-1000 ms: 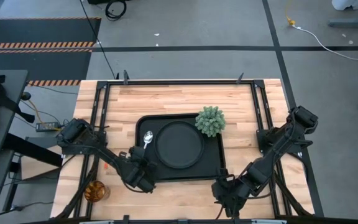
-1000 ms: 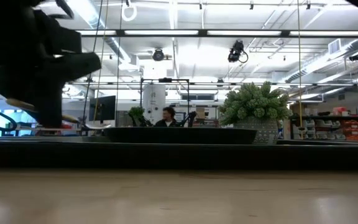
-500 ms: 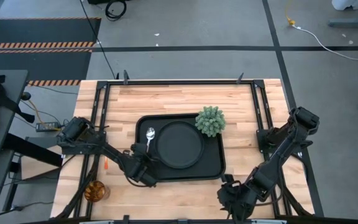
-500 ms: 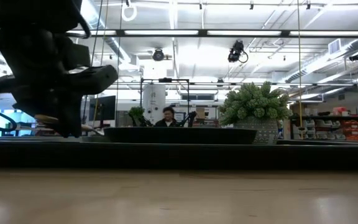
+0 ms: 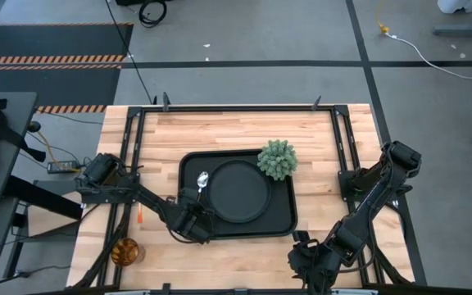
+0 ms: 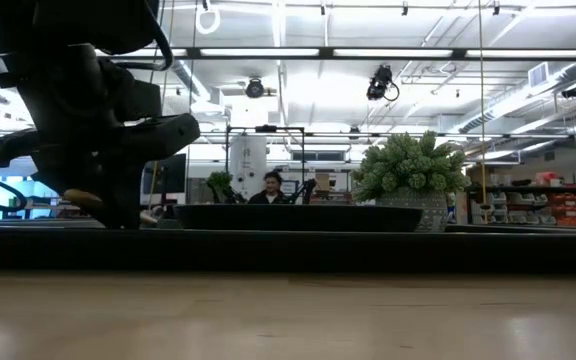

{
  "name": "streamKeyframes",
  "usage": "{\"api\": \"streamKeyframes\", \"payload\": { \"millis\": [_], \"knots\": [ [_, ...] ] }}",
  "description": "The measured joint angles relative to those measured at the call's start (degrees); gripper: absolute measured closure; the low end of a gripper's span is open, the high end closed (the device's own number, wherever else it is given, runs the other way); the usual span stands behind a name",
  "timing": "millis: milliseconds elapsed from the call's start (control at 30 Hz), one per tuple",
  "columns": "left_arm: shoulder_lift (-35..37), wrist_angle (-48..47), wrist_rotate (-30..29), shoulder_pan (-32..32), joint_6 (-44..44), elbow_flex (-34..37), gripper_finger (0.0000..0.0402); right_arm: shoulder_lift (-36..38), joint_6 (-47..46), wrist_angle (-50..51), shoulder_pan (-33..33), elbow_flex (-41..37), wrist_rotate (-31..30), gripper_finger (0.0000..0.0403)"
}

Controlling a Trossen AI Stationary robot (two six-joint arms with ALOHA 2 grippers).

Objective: Pick and place plate/cup/fork/spoon on tray
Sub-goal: Put the orange spoon on the black tray to the left of the black plate

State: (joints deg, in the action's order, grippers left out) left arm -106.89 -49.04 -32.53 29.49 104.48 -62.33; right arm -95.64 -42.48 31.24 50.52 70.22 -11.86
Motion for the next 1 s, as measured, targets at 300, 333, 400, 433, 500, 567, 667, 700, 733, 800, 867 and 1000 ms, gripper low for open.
{"api": "streamKeyframes", "payload": {
  "millis": [300, 333, 400, 433, 500, 567, 667, 700, 733, 800, 867, 1000],
  "knots": [
    [0.0, 0.4, 2.2, -0.7, -4.1, 0.0, 0.0241, 0.0, 0.0, 0.0, 0.0, 0.0, 0.0, 0.0193],
    [0.0, 0.1, 2.9, -0.7, -4.9, 0.0, 0.0232, 0.0, 0.0, 0.0, 0.0, 0.0, 0.0, 0.0193],
    [0.0, -1.0, 3.9, -0.8, -6.6, 0.0, 0.0217, 0.0, 0.0, 0.0, 0.0, 0.0, 0.8, 0.0193],
    [0.3, -2.1, 3.9, -0.9, -7.7, 0.0, 0.021, 0.0, 0.0, 0.0, 0.0, 0.0, 1.5, 0.0193],
    [1.2, -5.5, 3.8, -0.9, -9.0, 0.0, 0.0199, 0.0, 0.0, 0.0, 0.0, 0.0, 2.9, 0.0193],
    [2.3, -8.9, 3.0, -0.8, -9.2, 0.0, 0.0194, 0.0, 0.0, 0.1, 0.0, 0.0, 4.0, 0.0193],
    [4.7, -11.9, 2.1, -0.8, -9.5, 0.0, 0.0197, 0.0, 0.3, 0.3, 0.0, 0.0, 4.7, 0.0193],
    [5.5, -12.0, 1.8, -0.8, -9.7, 0.0, 0.02, 0.0, 0.5, 0.5, 0.0, 0.0, 4.7, 0.0193],
    [6.3, -11.8, 1.6, -0.8, -9.8, 0.0, 0.0203, 0.0, 0.6, 0.5, 0.0, 0.0, 4.8, 0.0193],
    [8.0, -11.6, 1.2, -0.8, -9.8, -0.1, 0.021, 0.0, 1.1, 0.9, 0.0, 0.0, 4.8, 0.0193],
    [8.7, -11.9, 1.2, -0.8, -10.8, -0.1, 0.0217, 0.0, 2.0, 1.2, 0.0, 0.0, 4.8, 0.0193],
    [7.8, -12.5, 1.2, -1.2, -11.7, -0.1, 0.0233, 0.0, 2.1, 1.5, 0.0, 0.0, 4.8, 0.0193]
  ]
}}
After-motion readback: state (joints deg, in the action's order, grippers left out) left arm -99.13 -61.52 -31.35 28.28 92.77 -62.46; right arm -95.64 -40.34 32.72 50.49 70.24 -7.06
